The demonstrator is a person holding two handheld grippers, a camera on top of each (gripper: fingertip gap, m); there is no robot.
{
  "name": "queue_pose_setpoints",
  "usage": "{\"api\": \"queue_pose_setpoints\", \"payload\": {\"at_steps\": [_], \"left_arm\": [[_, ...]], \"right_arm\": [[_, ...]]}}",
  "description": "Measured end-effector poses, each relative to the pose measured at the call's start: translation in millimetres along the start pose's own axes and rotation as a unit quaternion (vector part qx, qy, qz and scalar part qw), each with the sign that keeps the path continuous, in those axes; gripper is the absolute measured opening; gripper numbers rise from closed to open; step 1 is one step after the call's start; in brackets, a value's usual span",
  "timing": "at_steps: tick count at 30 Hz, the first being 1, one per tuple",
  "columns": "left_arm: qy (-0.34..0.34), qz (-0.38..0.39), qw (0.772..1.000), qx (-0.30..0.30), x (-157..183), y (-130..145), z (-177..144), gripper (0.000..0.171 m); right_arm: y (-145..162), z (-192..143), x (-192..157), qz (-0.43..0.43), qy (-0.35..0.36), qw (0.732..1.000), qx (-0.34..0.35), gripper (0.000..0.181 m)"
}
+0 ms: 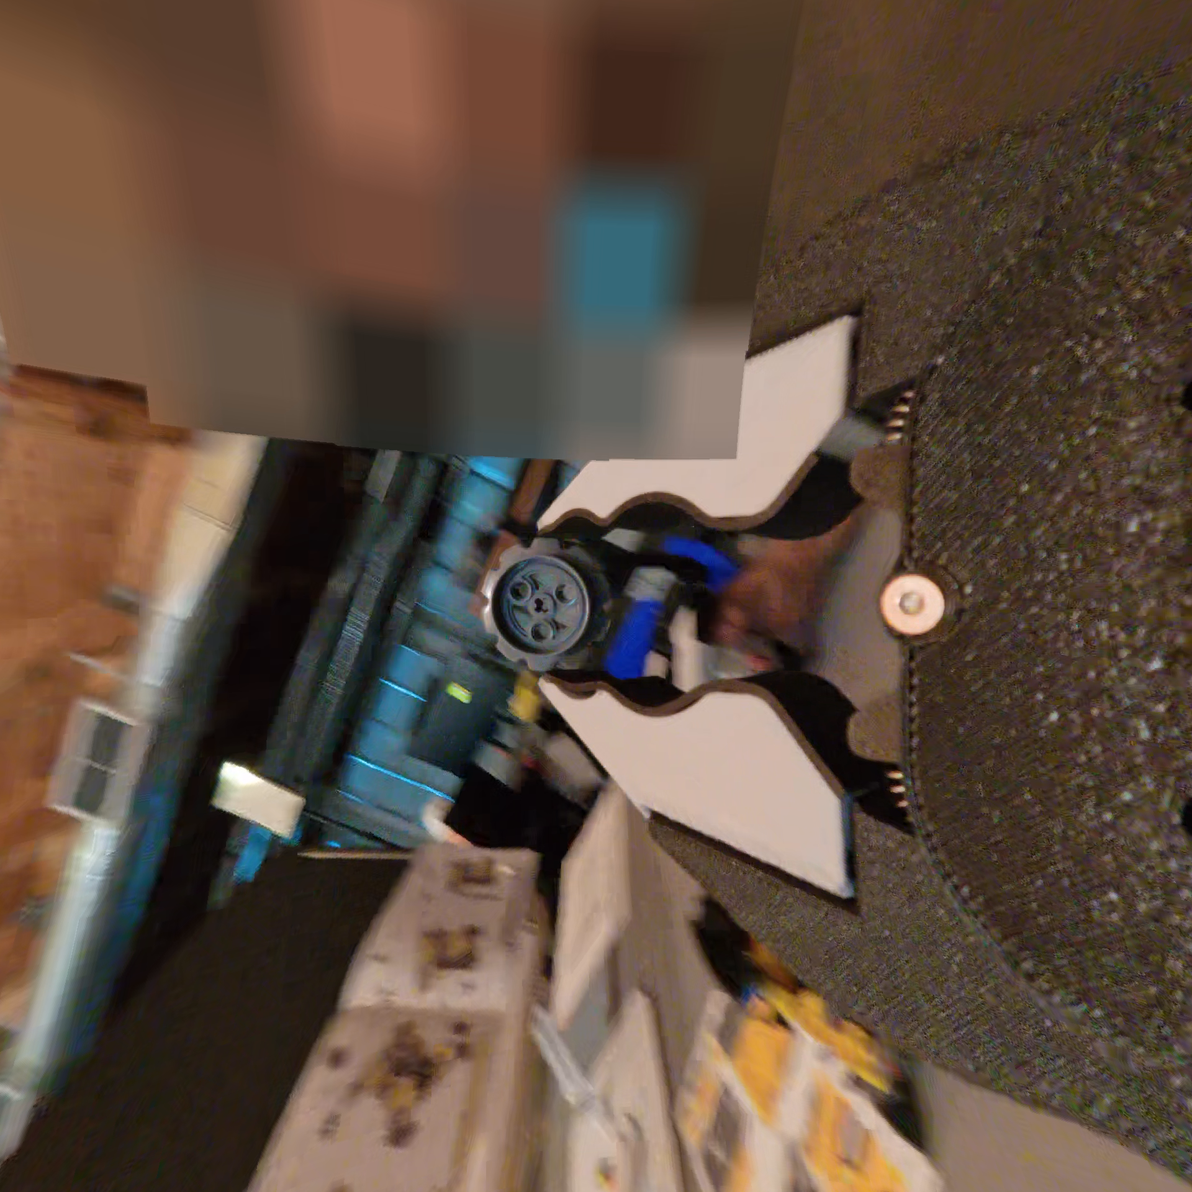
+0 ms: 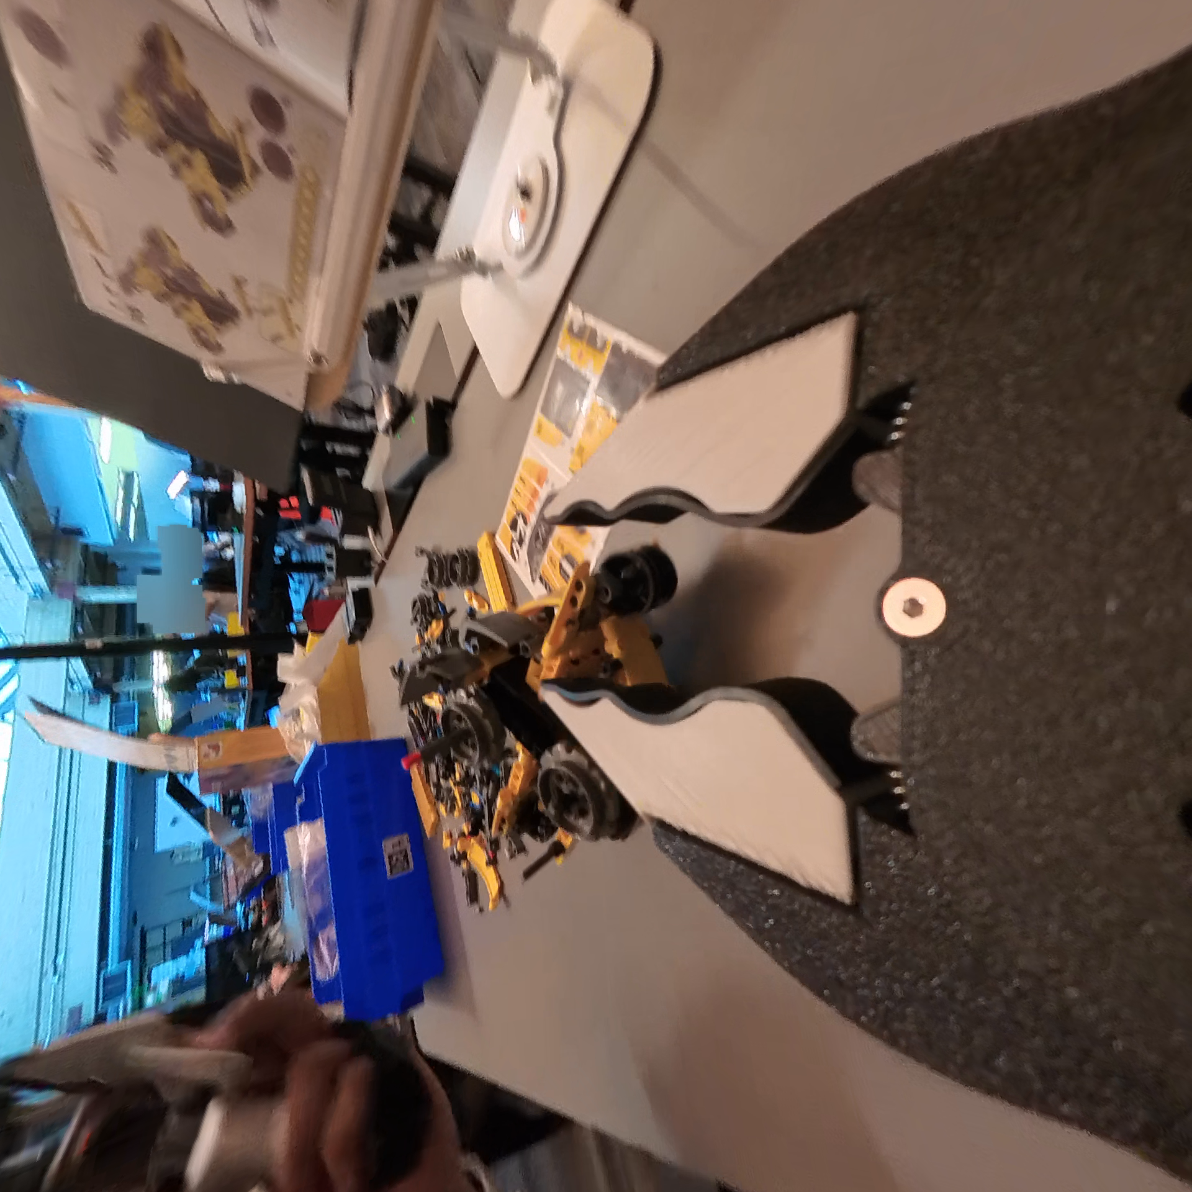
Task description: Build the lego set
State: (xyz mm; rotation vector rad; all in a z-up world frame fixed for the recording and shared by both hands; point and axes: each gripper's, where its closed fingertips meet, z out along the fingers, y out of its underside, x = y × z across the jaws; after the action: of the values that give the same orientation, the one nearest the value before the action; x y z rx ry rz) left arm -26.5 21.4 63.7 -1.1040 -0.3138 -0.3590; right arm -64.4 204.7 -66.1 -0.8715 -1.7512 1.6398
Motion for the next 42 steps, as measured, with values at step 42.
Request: {"api": "queue_pose_setpoints", "payload": {"at_steps": [42], "left_arm": [[-0.227,0.351,0.823,-0.384,-29.8,213.2,0.6,0.04]], "right_arm": [[53.7,-18.4,-126.3,0.304,-0.169,0.926,-0.149,0.01]]}}
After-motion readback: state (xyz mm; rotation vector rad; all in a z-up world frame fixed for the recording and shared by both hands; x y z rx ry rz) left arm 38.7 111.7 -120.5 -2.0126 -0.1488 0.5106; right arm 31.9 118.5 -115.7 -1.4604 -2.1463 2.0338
